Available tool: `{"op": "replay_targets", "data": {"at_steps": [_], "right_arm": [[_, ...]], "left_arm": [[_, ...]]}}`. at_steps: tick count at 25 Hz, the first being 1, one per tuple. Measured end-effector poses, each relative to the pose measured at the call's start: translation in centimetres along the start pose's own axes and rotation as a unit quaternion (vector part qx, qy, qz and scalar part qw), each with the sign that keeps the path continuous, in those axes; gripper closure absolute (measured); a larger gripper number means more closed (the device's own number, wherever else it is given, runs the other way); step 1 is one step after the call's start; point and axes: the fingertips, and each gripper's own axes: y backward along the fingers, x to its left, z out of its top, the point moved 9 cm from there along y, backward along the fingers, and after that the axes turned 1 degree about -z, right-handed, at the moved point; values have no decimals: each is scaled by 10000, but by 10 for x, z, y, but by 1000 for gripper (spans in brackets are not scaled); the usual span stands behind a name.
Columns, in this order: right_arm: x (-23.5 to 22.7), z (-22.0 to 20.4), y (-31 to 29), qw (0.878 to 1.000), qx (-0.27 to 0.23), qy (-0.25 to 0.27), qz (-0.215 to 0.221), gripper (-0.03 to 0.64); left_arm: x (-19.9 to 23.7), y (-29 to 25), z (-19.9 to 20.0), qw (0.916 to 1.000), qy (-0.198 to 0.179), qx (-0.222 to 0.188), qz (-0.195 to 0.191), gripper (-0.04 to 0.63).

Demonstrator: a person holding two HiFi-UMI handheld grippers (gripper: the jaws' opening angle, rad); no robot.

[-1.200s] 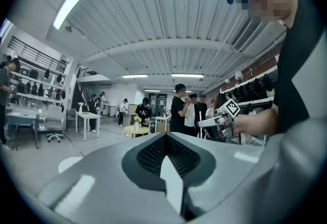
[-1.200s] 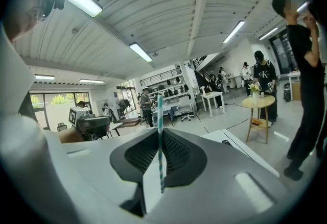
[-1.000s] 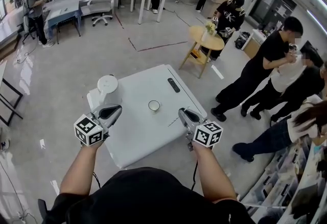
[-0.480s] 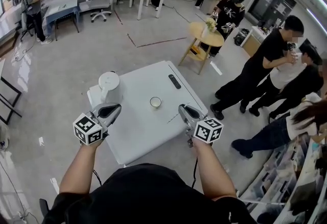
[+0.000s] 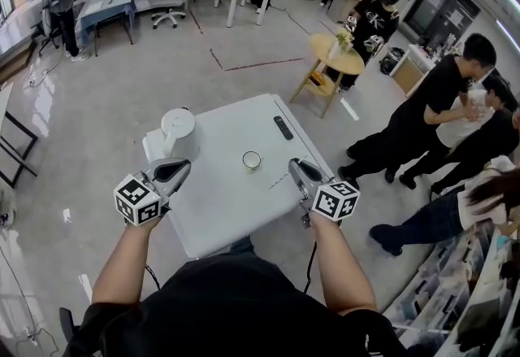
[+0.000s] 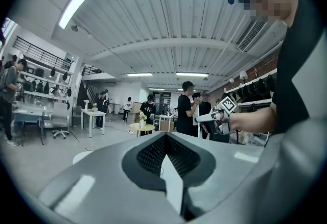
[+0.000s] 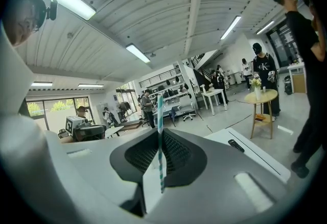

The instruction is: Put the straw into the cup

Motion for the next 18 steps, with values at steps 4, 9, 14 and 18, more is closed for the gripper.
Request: {"op": "replay_targets", "data": {"at_steps": [4,9,14,18], "right_arm": [[-10,5,-11,10000,41,-27,79,563],[-29,7,-28,9998,119,-83,140,563],[-47,10,-45,9995,190,-184,197,563],[-61,14,-57,9993,241,-191,234,563]], "left_arm": [[7,-8,3,10000,11,33,68,595],[16,-24,-2,9998,75,115,118,595],[25,-40,-7,9995,169,212,173,595],[36,-51,-10,9992,224,242,245,595]]}}
